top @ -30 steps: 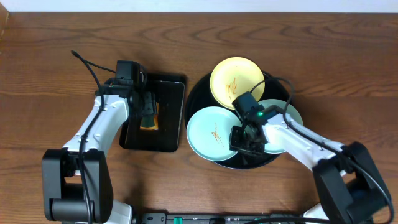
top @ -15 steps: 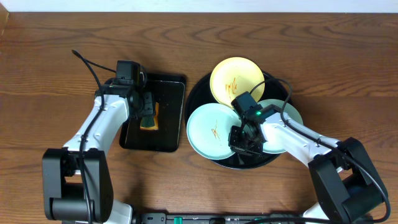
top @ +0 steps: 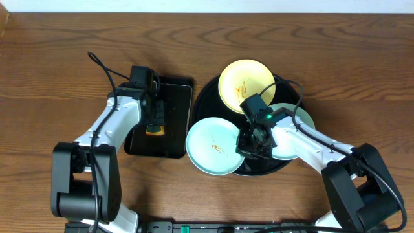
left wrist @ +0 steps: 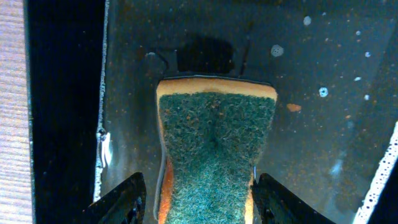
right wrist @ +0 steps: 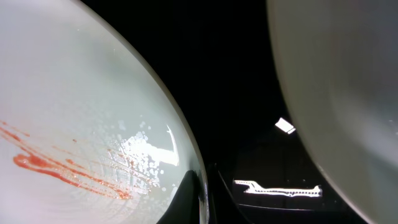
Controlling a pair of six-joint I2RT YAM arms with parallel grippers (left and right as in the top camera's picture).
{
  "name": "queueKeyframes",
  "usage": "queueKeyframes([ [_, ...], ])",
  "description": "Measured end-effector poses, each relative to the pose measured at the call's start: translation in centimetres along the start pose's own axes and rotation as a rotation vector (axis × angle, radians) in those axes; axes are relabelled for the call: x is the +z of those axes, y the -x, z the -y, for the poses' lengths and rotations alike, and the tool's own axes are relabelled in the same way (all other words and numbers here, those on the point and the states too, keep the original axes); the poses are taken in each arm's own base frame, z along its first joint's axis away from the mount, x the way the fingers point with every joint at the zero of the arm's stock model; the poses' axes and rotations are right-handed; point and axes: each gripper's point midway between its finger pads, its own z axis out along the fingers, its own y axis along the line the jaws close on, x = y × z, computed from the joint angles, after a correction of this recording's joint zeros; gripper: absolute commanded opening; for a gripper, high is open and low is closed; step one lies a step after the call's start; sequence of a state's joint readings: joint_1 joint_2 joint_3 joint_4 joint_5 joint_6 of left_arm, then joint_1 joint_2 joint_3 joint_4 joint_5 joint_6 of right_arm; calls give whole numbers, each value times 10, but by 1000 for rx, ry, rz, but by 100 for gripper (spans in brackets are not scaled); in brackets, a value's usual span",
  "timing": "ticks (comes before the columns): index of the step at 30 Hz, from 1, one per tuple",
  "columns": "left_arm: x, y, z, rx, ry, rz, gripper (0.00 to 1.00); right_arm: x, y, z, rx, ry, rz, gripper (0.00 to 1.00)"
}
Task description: Clean dirty plates on tray and stack at the side
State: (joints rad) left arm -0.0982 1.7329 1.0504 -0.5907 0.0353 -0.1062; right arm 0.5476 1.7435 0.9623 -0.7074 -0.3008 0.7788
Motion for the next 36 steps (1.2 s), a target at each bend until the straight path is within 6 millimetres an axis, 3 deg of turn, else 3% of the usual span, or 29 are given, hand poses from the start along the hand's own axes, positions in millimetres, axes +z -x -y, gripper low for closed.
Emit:
queueKeyframes([
  [14, 0, 1, -4, 2, 23, 6, 54, -6, 6, 6, 2, -22, 37, 1],
  [23, 5, -2, -3, 2, 17, 11, 54, -45, 27, 12, -31, -50, 224, 1],
  [26, 9, -4, -2, 2, 8, 15, 54, -49, 30, 16, -31, -75, 252, 1],
  [32, 12, -6, 0, 2, -6, 16, 20, -50, 32, 25, -25, -120, 271, 1],
  [36, 12, -5, 0, 2, -8, 18, 8, -51, 32, 28, -24, -133, 275, 2],
])
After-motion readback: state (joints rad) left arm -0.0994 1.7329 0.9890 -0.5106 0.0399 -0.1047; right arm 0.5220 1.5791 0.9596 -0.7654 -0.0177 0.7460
